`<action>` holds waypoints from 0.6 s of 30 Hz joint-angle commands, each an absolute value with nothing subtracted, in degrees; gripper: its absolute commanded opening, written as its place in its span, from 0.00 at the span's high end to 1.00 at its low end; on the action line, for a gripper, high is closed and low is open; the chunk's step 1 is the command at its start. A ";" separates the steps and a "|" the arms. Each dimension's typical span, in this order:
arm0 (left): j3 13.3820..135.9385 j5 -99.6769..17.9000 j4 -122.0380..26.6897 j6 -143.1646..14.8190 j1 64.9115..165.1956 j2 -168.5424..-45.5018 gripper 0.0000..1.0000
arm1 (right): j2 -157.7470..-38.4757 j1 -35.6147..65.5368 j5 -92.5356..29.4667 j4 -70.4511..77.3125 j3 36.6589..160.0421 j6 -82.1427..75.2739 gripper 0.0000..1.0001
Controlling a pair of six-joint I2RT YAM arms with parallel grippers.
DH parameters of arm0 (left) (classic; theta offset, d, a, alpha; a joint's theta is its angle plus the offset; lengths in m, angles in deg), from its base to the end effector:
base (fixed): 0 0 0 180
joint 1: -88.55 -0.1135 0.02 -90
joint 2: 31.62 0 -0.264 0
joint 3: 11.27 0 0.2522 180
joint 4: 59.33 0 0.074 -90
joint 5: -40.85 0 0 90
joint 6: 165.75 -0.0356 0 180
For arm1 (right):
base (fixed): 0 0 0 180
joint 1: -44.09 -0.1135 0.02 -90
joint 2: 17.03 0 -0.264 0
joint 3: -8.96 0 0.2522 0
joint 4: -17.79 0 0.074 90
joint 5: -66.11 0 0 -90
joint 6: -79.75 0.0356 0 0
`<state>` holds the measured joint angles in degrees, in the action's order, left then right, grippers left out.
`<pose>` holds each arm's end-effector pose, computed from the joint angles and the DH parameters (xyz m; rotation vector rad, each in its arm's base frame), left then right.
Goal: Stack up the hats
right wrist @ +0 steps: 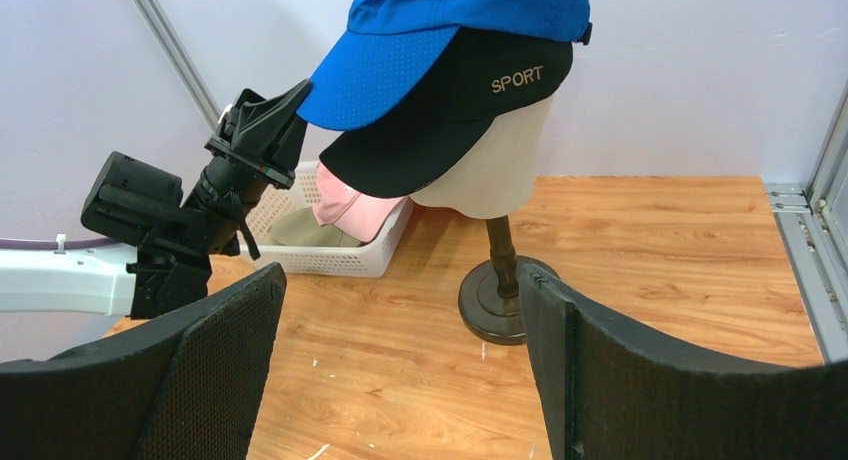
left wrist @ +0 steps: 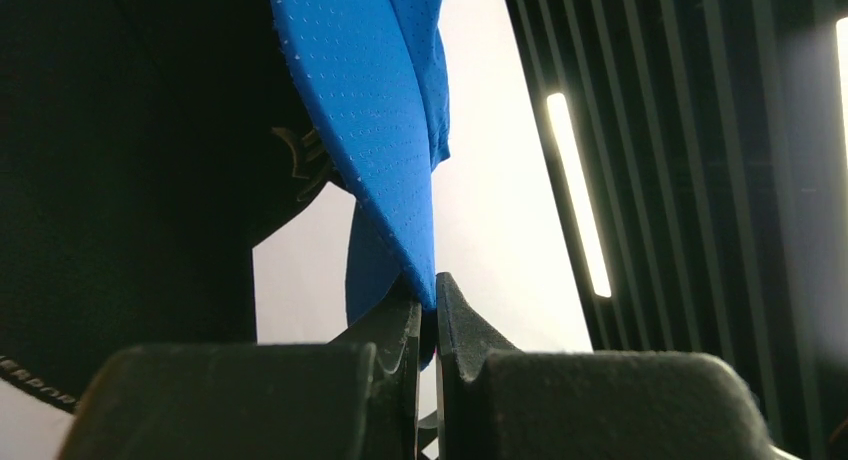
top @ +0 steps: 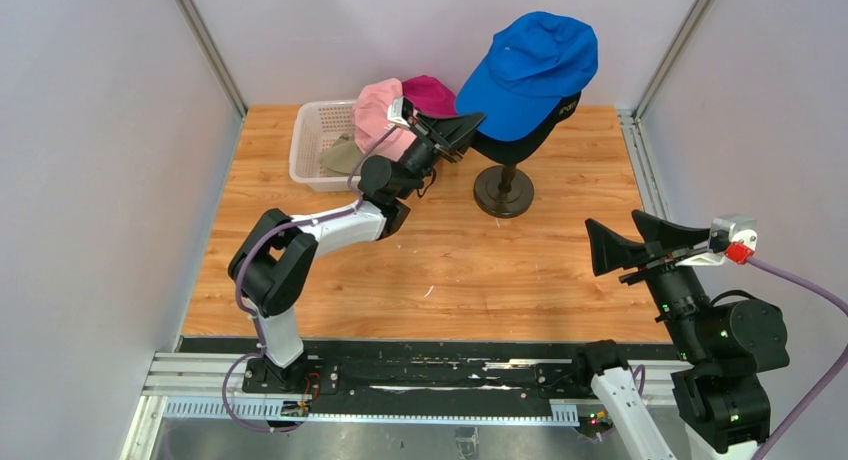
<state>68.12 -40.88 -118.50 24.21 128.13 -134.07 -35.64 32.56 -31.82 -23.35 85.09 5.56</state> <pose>0.3029 -0.2570 0.3369 -0.4612 1.1360 -2.2709 0.0089 0.0068 0.4413 -0.0717 1.3019 0.4974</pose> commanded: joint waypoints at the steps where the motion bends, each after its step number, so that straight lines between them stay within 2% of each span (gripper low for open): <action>1: 67.27 -40.85 -125.76 26.13 128.63 -135.96 1.00 | -35.39 33.05 -32.17 -22.96 84.54 5.45 0.14; 18: 65.66 -38.56 -116.54 25.01 128.64 -133.61 1.00 | -35.49 33.08 -31.76 -22.92 83.77 5.31 0.14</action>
<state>65.36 -40.24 -120.42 25.59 128.17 -136.02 -35.64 32.56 -31.77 -23.35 84.28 5.54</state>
